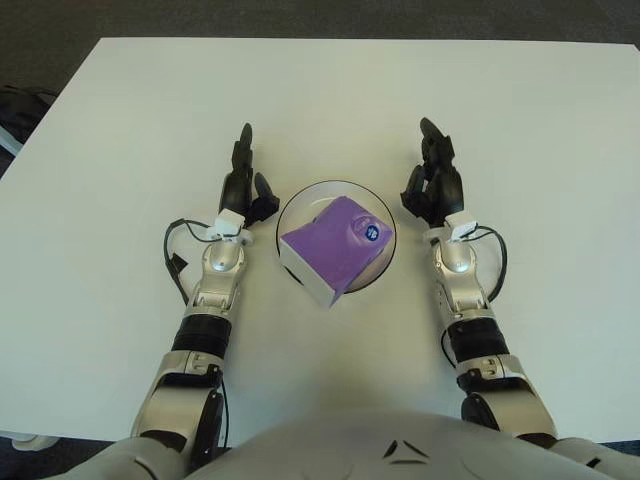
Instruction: Put the tissue paper into the plate.
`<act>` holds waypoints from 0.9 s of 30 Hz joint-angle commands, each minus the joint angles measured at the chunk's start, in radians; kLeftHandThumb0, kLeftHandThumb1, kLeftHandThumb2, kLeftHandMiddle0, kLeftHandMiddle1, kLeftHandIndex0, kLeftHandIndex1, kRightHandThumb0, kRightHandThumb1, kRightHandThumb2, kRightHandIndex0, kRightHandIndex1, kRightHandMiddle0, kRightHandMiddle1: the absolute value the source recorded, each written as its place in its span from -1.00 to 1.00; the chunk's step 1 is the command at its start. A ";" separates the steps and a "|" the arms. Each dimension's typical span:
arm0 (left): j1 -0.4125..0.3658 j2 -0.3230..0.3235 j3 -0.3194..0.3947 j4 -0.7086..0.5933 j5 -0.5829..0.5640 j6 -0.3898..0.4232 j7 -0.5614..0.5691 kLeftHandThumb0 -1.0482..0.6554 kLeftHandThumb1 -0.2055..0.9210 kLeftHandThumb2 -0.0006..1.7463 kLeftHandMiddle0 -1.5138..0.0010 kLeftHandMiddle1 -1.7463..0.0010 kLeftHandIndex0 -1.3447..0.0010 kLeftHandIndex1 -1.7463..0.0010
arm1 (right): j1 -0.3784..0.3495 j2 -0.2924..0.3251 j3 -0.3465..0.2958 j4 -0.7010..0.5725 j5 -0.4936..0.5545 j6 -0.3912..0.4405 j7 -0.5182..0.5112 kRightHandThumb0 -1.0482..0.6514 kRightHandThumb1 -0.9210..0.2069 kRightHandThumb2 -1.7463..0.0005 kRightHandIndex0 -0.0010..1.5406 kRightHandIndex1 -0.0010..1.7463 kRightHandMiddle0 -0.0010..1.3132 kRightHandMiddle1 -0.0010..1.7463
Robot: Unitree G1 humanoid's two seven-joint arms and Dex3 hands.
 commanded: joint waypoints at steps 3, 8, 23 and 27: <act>0.081 -0.013 -0.010 0.038 0.009 0.051 -0.009 -0.82 1.00 0.38 1.00 1.00 1.00 0.82 | 0.045 0.005 -0.005 -0.045 0.024 0.026 0.012 -0.53 -1.00 -0.18 -0.75 -0.95 -1.00 -0.38; 0.084 -0.013 -0.011 0.031 0.008 0.057 -0.011 -0.82 1.00 0.38 1.00 1.00 1.00 0.82 | 0.065 0.006 -0.005 -0.071 0.028 0.050 0.022 -0.51 -1.00 -0.17 -0.74 -0.95 -1.00 -0.36; 0.083 -0.013 -0.009 0.031 0.011 0.058 -0.009 -0.82 1.00 0.38 0.99 1.00 1.00 0.83 | 0.137 0.048 -0.003 -0.207 0.045 0.289 -0.002 -0.47 -1.00 0.19 -0.66 -0.93 -1.00 -0.21; 0.083 -0.013 -0.008 0.032 0.008 0.054 -0.011 -0.82 1.00 0.38 0.99 1.00 1.00 0.83 | 0.141 0.045 -0.013 -0.200 0.048 0.323 -0.003 -0.48 -1.00 0.23 -0.64 -0.93 -1.00 -0.22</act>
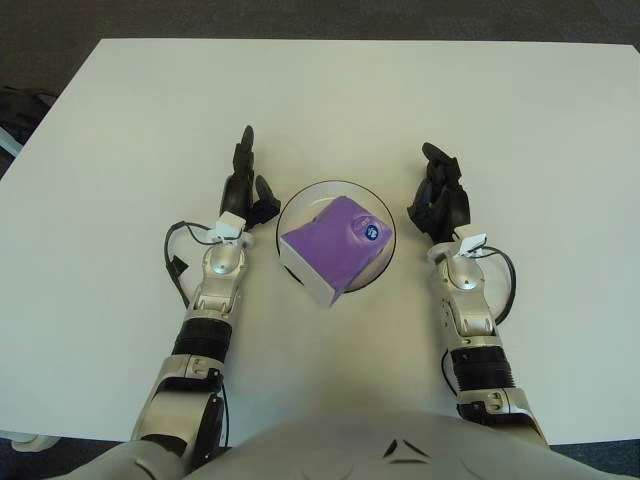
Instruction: Put the tissue paper into the plate.
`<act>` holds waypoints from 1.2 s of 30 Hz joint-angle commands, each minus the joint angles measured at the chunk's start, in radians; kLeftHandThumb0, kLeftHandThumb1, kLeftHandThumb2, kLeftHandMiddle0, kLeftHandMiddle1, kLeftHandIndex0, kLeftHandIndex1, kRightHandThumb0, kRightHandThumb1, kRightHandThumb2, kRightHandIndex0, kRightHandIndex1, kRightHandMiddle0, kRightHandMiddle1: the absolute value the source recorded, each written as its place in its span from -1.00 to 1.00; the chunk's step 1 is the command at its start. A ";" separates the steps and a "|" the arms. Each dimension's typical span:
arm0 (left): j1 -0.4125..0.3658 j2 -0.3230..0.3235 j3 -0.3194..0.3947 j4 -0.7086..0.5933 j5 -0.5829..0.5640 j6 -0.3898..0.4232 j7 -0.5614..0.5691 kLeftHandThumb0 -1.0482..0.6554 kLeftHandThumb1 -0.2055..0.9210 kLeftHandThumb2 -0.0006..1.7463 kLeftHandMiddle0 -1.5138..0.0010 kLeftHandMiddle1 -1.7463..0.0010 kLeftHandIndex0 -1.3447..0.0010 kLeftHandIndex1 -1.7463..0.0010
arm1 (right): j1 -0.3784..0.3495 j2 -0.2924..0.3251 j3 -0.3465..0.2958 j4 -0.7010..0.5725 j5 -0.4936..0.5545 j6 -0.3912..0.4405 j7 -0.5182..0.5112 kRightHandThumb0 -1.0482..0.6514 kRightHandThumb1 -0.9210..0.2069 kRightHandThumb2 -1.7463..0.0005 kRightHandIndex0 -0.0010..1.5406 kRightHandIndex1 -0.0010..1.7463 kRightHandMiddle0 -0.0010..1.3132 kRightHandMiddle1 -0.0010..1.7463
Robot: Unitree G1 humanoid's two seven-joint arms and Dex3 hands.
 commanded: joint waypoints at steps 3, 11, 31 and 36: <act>0.067 -0.009 -0.004 0.048 0.002 0.034 -0.011 -0.82 1.00 0.38 0.99 1.00 1.00 0.82 | 0.033 0.003 -0.016 0.016 0.010 0.058 -0.013 -0.47 -1.00 0.24 -0.62 -0.92 -1.00 -0.20; 0.066 -0.007 -0.004 0.047 0.005 0.033 -0.011 -0.81 1.00 0.37 0.99 1.00 1.00 0.84 | 0.030 0.013 -0.025 0.038 0.016 0.049 -0.023 -0.48 -1.00 0.21 -0.57 -0.90 -1.00 -0.09; 0.059 -0.001 -0.003 0.055 0.011 0.021 -0.008 -0.80 1.00 0.38 0.98 0.99 1.00 0.85 | 0.024 0.015 -0.028 0.076 0.011 0.011 -0.032 -0.47 -1.00 0.23 -0.56 -0.90 -1.00 -0.01; 0.061 0.000 -0.004 0.049 0.011 0.024 -0.011 -0.81 1.00 0.39 0.98 0.99 1.00 0.84 | 0.026 0.013 -0.027 0.078 0.009 0.007 -0.031 -0.48 -1.00 0.23 -0.55 -0.89 -1.00 0.01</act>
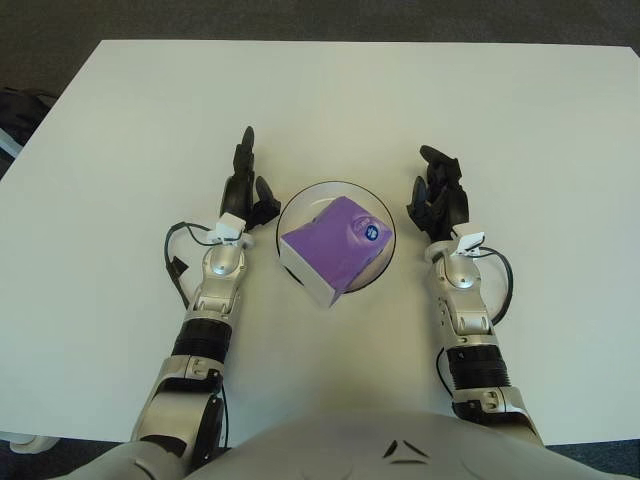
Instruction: Put the tissue paper into the plate.
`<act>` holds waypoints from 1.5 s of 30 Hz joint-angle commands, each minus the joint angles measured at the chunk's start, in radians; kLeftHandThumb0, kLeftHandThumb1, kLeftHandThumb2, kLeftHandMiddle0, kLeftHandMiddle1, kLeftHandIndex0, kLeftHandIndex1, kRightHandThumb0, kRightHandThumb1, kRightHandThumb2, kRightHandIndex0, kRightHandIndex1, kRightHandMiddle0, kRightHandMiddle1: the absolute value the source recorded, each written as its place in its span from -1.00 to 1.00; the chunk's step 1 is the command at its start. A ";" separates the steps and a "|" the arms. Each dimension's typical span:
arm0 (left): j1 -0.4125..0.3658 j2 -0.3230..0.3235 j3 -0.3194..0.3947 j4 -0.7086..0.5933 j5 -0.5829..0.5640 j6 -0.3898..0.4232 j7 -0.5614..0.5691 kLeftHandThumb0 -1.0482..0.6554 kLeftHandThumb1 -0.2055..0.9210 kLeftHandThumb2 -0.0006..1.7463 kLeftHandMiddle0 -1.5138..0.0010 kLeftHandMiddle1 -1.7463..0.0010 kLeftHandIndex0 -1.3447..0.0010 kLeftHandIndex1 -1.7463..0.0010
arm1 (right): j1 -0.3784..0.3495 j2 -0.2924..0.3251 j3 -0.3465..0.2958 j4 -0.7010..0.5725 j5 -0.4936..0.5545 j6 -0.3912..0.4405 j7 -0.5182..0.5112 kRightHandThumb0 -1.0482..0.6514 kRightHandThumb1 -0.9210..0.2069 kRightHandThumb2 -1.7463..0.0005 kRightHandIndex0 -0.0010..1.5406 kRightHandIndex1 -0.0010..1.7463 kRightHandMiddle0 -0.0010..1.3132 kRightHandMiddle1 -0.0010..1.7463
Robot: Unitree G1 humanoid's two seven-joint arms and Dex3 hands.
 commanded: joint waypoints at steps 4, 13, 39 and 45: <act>0.060 -0.002 -0.004 0.044 0.008 0.035 -0.011 -0.81 1.00 0.39 0.98 0.99 1.00 0.84 | 0.034 -0.001 -0.010 0.044 0.008 0.030 -0.005 -0.48 -1.00 0.23 -0.55 -0.89 -1.00 0.02; 0.056 -0.003 -0.002 0.044 0.003 0.033 -0.014 -0.81 1.00 0.39 0.99 1.00 1.00 0.87 | 0.030 -0.004 -0.012 0.068 0.009 0.016 -0.004 -0.48 -1.00 0.22 -0.55 -0.90 -1.00 -0.02; 0.076 -0.007 -0.007 0.007 0.008 0.032 -0.010 -0.82 1.00 0.39 0.98 0.99 1.00 0.82 | 0.019 -0.002 -0.027 0.127 0.022 -0.032 0.007 -0.42 -1.00 0.29 -0.53 -0.88 -1.00 0.02; 0.081 -0.008 -0.009 -0.007 0.010 0.044 -0.010 -0.82 1.00 0.39 0.98 0.99 1.00 0.82 | 0.021 -0.002 -0.029 0.126 0.023 -0.034 0.009 -0.45 -1.00 0.28 -0.53 -0.88 -1.00 0.07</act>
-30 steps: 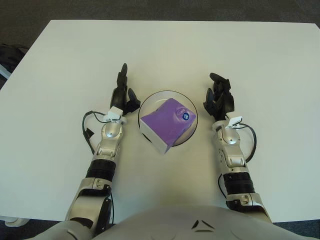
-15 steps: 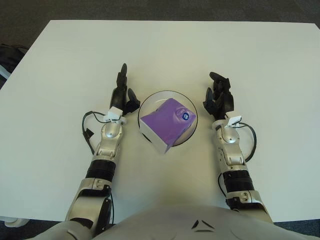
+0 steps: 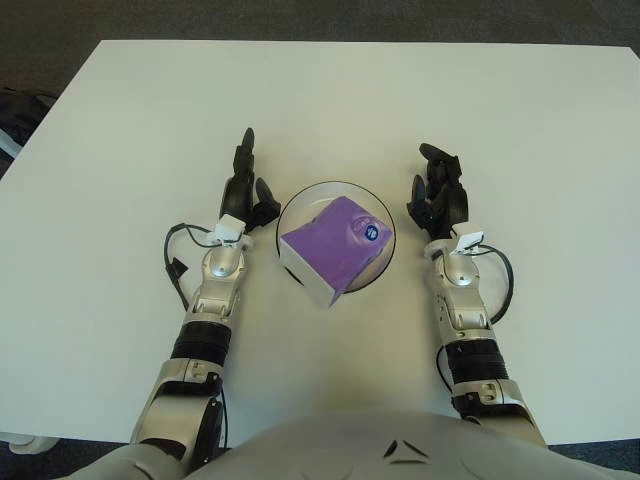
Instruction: Put the tissue paper into the plate.
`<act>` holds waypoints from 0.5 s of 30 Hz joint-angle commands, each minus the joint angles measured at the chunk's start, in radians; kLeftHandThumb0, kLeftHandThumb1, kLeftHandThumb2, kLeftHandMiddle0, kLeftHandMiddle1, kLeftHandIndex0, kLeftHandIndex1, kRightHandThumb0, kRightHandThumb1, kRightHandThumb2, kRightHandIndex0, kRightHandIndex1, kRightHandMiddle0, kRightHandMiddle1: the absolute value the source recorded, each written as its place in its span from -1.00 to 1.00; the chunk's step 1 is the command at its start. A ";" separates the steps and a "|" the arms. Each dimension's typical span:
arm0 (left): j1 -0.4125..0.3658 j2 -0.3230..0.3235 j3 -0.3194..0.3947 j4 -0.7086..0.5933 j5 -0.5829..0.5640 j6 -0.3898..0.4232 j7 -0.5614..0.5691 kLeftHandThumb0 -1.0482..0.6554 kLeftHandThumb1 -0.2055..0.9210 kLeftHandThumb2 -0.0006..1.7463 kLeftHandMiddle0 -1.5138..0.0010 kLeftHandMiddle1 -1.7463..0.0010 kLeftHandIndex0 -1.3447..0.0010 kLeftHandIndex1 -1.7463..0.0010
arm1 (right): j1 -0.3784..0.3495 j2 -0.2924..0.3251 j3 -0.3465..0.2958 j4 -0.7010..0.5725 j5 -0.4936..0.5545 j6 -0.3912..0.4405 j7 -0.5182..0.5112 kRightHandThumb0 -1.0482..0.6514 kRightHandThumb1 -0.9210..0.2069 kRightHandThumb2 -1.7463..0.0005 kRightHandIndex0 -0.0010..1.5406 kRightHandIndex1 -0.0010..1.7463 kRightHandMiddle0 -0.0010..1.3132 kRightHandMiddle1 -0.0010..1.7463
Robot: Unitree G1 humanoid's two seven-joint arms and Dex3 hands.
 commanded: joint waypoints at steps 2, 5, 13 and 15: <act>0.067 -0.008 -0.007 0.026 0.010 0.041 -0.007 -0.82 1.00 0.39 0.97 0.99 1.00 0.82 | 0.051 0.000 -0.011 0.044 0.019 0.039 0.002 -0.46 -1.00 0.27 -0.52 -0.87 -1.00 0.08; 0.069 -0.008 -0.008 0.021 0.010 0.046 -0.008 -0.82 1.00 0.39 0.97 0.99 1.00 0.81 | 0.052 -0.001 -0.011 0.043 0.018 0.039 0.003 -0.47 -1.00 0.26 -0.51 -0.87 -1.00 0.09; 0.072 -0.010 -0.009 0.012 0.010 0.056 -0.009 -0.82 1.00 0.39 0.98 0.99 1.00 0.81 | 0.053 0.001 -0.013 0.045 0.021 0.038 0.007 -0.44 -1.00 0.26 -0.51 -0.87 -1.00 0.10; 0.072 -0.010 -0.009 0.012 0.010 0.057 -0.009 -0.82 1.00 0.39 0.98 0.99 1.00 0.82 | 0.052 0.001 -0.014 0.045 0.023 0.038 0.008 -0.43 -0.99 0.26 -0.51 -0.87 -1.00 0.10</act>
